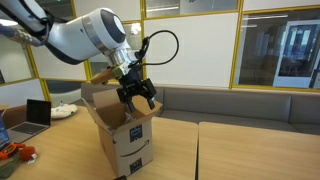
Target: Pick up the plastics and put them in the box
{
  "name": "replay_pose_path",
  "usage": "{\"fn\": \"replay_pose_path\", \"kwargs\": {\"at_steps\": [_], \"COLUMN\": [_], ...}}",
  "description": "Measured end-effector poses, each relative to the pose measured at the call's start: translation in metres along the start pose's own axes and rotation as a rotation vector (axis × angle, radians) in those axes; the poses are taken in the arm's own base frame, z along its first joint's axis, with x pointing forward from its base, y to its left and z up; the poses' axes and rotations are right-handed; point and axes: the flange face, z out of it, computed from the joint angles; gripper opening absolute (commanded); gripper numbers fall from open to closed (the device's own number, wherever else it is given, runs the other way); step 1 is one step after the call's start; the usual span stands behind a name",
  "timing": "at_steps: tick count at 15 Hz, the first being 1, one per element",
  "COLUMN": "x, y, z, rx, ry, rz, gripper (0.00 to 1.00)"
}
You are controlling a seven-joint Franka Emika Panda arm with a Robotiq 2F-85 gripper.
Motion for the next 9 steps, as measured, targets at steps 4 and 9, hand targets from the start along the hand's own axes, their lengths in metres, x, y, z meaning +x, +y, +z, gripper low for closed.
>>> {"fn": "replay_pose_path", "kwargs": {"at_steps": [4, 9], "x": [-0.042, -0.087], "y": [0.005, 0.008], "z": [0.017, 0.052], "rx": [0.032, 0.124], "ry": [-0.033, -0.047], "rz": [0.104, 0.229], "gripper": [1.0, 1.0]}}
